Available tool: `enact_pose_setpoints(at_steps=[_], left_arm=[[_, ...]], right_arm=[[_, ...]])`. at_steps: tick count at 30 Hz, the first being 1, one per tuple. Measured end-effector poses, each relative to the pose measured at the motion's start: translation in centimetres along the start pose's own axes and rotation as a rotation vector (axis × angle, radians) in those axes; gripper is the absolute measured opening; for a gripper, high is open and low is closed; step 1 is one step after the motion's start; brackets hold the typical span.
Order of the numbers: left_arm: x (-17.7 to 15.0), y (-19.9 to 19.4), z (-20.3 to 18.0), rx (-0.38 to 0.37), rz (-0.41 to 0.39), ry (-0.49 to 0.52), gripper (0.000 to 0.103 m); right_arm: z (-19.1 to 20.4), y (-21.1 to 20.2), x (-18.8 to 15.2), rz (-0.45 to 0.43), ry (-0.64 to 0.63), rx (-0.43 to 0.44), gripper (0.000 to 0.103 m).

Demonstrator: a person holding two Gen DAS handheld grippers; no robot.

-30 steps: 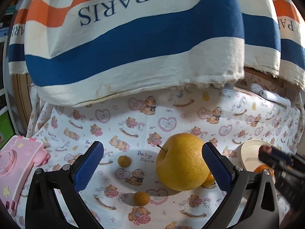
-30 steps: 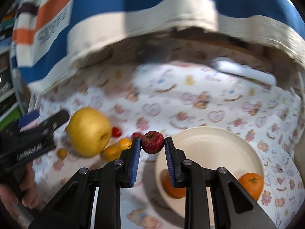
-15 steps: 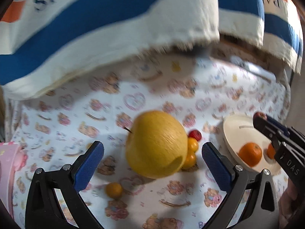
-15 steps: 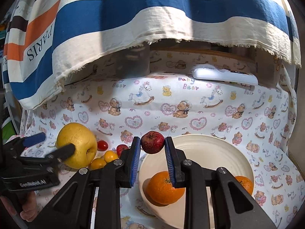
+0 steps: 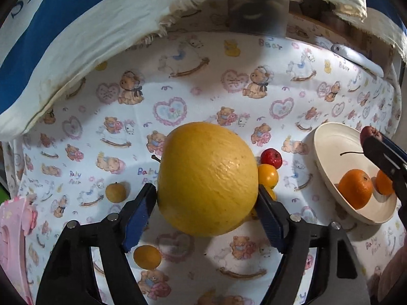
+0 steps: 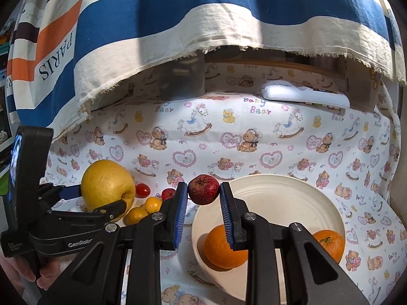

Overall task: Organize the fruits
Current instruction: 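Grasp and lift the large yellow pear with the left tool while the right tool holds the red apple, then carry the yellow pear and red apple over the cream plate with both tools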

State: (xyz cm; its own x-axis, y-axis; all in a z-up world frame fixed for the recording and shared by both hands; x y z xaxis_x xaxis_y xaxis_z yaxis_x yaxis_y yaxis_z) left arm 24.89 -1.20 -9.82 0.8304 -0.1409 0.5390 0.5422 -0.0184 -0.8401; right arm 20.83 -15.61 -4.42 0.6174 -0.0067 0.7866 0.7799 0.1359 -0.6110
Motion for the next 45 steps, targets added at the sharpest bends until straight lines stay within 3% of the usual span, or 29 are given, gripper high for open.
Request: enact_pose_setpoints(at_steps=[4,21,28,31,40,43,45], left_arm=[[0.1,0.2,0.1,0.015,-0.004,0.011,0.075],[-2.8,-1.5,0.9,0.006,0.174,-0.032,0.074],[-1.3,-0.3,-0.2,0.079,0.053,0.035,0.076],[-1.1,1.1,-0.1,0.125,0.048,0.063,0.076],[-0.9,0.3,1.7,0.039,0.026,-0.012,0.074],[-0.6,-0.9,2.1,0.104,-0.03,0.021,0.074],[-0.3,-2.3,2.2,0.092,-0.079,0.021,0.074]], right_arm=[[0.0,0.1,0.0,0.007,0.002,0.003,0.027],[-0.7,0.3,-0.2,0.017,0.023,-0.005,0.027],[-0.6,0.4,-0.2,0.02,0.022,-0.002,0.027],[-0.6,0.4,-0.2,0.021,0.021,-0.001,0.027],[-0.6,0.4,-0.2,0.011,0.025,-0.009,0.027],[-0.6,0.3,-0.1,0.007,0.025,-0.007,0.027],[-0.7,0.1,0.0,0.001,0.029,-0.005,0.027]])
Point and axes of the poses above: each gripper's, at about its wrist camera, not at the fingertips, and y roughly the way its jaws point, z to its left, x to its top, the point moved 10 cm from there along y, roughly the way its jaws point, and after that the axes turned 14 degrees about z, right-handed, at the moved point
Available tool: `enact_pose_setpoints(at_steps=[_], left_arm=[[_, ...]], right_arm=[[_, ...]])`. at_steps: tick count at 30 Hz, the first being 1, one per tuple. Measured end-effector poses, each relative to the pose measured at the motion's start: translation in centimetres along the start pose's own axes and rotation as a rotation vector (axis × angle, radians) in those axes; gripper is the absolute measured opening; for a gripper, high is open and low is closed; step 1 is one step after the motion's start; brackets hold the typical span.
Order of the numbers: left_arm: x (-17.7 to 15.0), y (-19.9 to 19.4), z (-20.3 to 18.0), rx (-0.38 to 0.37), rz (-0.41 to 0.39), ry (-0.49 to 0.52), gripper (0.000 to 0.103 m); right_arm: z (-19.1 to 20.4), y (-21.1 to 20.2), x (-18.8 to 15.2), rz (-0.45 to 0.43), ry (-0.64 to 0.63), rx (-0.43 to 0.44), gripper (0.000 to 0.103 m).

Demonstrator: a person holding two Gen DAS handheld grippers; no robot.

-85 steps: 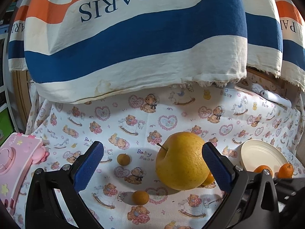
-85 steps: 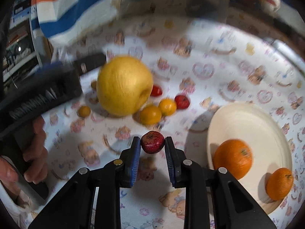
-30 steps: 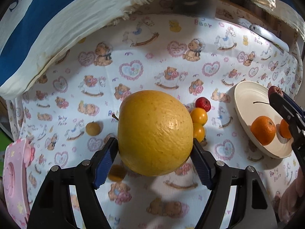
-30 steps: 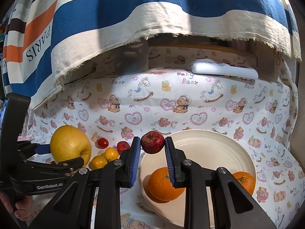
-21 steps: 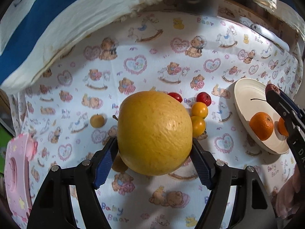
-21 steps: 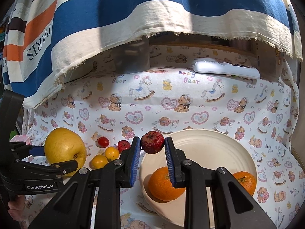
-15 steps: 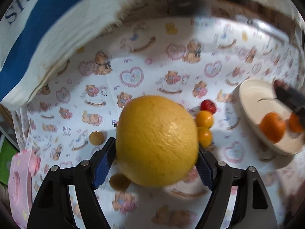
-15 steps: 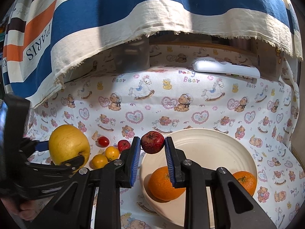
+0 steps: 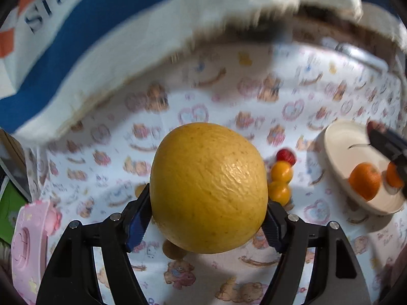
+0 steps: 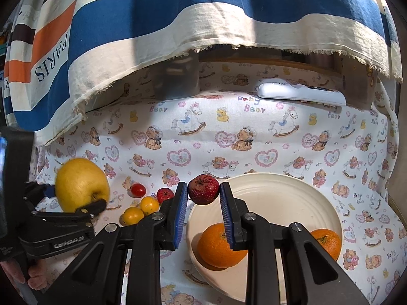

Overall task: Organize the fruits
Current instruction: 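Carry the yellow pear and red apple over the cream plate with both tools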

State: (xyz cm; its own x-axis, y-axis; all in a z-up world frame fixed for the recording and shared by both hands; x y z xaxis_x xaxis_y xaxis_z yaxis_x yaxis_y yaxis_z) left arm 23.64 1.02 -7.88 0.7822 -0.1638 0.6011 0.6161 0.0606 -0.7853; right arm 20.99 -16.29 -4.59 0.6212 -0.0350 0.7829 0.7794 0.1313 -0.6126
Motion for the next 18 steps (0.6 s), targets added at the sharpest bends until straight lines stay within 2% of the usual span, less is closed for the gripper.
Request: enact_pose_setpoints(at_steps=[3,11,14,16,18], left_arm=[[0.6,-2.3,0.0,-0.065,-0.046,-0.019,0.074],[1.3,-9.7,0.2,-0.08,-0.129,-0.044,0.074],[1.4,-11.2,-0.4,-0.083,-0.14,-0.028,0.074],[1.6,-11.8,-1.4,-0.124,-0.143,-0.029,0.074],[1.7,-12.1,-3.0,-0.129,-0.138,0.027,0.074]], right_arm=[[-0.5,-0.8,0.4,-0.026,0.024,-0.013,0.027],[-3.6,-7.8,4.0,-0.192,0.138,-0.023,0.027],[-5.5,-10.5,5.3,-0.24,0.162,-0.068,0.027],[-6.5,-11.9,5.6,-0.26,0.149,-0.087,0.027],[-7.5,-12.8,5.9,-0.264,0.113,-0.132,0.027]])
Point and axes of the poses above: each gripper's, at about its wrist camera, not at the fingertips, and y roughly the way its jaws point, z to its left, x to its top, the point moved 10 cm from there along y, roughly the way its jaws point, and after that the axes turned 14 degrees about z, right-handed, at the moved point
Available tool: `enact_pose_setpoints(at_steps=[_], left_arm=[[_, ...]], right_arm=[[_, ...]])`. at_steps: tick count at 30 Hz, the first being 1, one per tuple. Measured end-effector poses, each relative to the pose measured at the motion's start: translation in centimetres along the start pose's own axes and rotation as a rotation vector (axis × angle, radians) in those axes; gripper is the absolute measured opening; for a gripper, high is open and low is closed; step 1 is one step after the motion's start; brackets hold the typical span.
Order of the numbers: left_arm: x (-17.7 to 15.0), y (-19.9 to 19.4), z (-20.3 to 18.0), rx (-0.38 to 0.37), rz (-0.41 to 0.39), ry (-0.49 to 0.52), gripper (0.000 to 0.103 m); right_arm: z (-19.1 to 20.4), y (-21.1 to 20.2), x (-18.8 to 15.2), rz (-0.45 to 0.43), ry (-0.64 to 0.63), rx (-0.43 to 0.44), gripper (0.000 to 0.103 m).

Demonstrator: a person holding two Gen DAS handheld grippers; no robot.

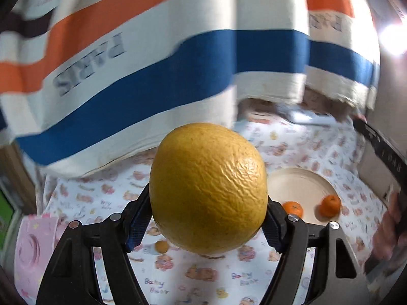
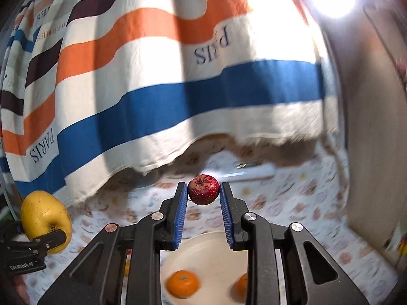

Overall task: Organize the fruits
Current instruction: 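Carry the yellow pear and red apple over the cream plate with both tools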

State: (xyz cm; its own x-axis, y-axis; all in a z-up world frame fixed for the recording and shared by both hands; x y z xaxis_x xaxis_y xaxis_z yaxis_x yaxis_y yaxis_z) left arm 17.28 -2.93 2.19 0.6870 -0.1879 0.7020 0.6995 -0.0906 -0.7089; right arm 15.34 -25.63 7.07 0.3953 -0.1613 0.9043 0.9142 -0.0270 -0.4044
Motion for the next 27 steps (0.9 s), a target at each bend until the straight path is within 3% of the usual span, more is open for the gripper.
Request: enact_pose_setpoints(at_steps=[4,6,9,15,20,22,27], left_arm=[[1.0,-0.1,-3.0,-0.041,0.013,0.057,0.074],[2.0,0.1,-4.8,-0.092,0.033,0.064,0.074],[3.5,0.6,-7.1,-0.104,0.023,0.091,0.074],[3.9,4.0,-11.4,-0.136,0.0,0.13,0.074],[2.1,8.9,-13.8,-0.093,0.105,0.193,0.074],[1.6,11.0,-13.7,-0.074,0.154,0.161,0.074],[0.5,13.9,-12.8,-0.126,0.231,0.072,0.074]], right_arm=[[-2.4,-0.7,0.8,-0.037,-0.034,-0.055,0.027],[-3.6,-0.1,0.7,-0.032,-0.009,-0.048,0.027],[-5.5,1.2,-0.2,-0.017,0.039,-0.041,0.027],[-8.3,6.4,-4.0,0.155,0.133,-0.018,0.027],[-8.8,9.3,-5.9,0.248,0.087,-0.022,0.027],[-8.8,9.8,-6.4,0.278,0.085,-0.012,0.027],[-8.6,10.5,-7.7,0.335,0.081,0.013,0.027]])
Point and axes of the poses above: each gripper's, at about its wrist camera, not at the fingertips, and y roughly the way its jaws point, z to its left, x to its top, the point moved 10 cm from there along y, roughly the way its jaws point, and after that the axes turned 14 degrees about z, right-handed, at the moved point
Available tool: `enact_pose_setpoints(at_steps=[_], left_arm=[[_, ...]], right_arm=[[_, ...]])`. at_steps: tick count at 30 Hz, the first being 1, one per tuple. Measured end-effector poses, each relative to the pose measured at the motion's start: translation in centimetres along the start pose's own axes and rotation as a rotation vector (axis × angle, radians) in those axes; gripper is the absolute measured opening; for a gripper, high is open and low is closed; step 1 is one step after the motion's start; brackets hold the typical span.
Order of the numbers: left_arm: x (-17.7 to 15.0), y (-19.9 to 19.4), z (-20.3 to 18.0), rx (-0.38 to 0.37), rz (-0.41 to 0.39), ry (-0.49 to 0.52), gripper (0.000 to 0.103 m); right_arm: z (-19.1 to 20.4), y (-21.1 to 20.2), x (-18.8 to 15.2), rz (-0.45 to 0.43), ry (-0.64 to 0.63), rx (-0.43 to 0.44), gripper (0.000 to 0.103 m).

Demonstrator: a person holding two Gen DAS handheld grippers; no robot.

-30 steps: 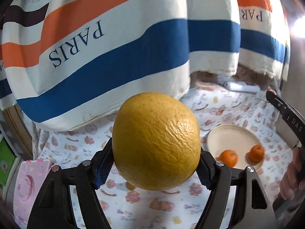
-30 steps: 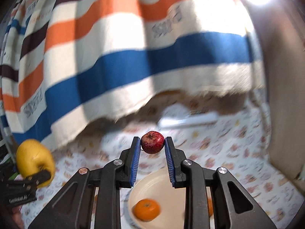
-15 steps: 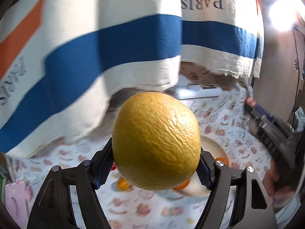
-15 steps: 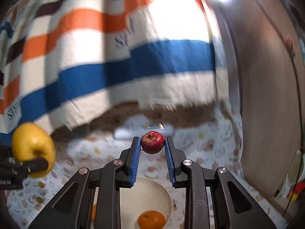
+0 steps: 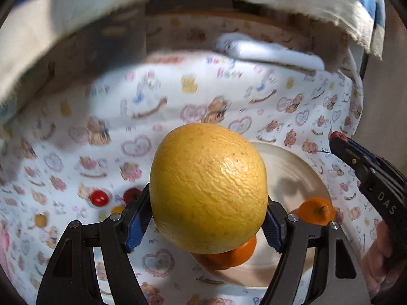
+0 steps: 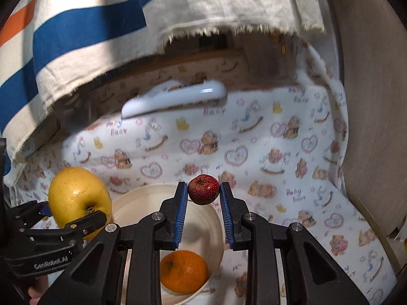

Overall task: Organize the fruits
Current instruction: 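Carry the yellow pear and red apple over the cream plate with both tools, then lower the pear and apple onto the cream plate and open both tools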

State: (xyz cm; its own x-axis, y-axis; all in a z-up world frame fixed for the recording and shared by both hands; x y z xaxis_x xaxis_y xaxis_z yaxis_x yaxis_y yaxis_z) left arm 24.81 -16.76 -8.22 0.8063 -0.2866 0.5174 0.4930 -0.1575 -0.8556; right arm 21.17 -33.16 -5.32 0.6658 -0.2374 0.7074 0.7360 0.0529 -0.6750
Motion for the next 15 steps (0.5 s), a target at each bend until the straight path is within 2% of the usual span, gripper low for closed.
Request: enact_pose_setpoints(at_steps=[5,8,15], left_arm=[[-0.2,0.2,0.2,-0.014,0.016,0.0,0.073],[0.0,-0.1,-0.2,0.019,-0.026,0.029,0.073],[-0.4,0.8,-1.0,0.058,-0.043,0.079,0.072]], right_arm=[[0.2,0.1,0.0,-0.004,-0.017,-0.005,0.027],[0.5,0.2,-0.1,-0.005,-0.039,-0.02,0.027],[1.2,0.0,-0.2,-0.011,-0.072,-0.034,0.027]])
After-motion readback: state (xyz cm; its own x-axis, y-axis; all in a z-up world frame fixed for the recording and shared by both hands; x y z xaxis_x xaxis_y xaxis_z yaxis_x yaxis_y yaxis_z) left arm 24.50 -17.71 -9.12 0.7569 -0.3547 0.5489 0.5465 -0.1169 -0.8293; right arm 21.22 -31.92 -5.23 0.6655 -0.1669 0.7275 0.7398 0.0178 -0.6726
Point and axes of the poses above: each gripper's, at about its wrist camera, not at the fingertips, and y roughly the way its jaws point, z to its left, x to its top, the point moved 10 cm from there along y, roughly the way its jaws point, and after that the axes turned 14 degrees about z, right-handed, at the moved point
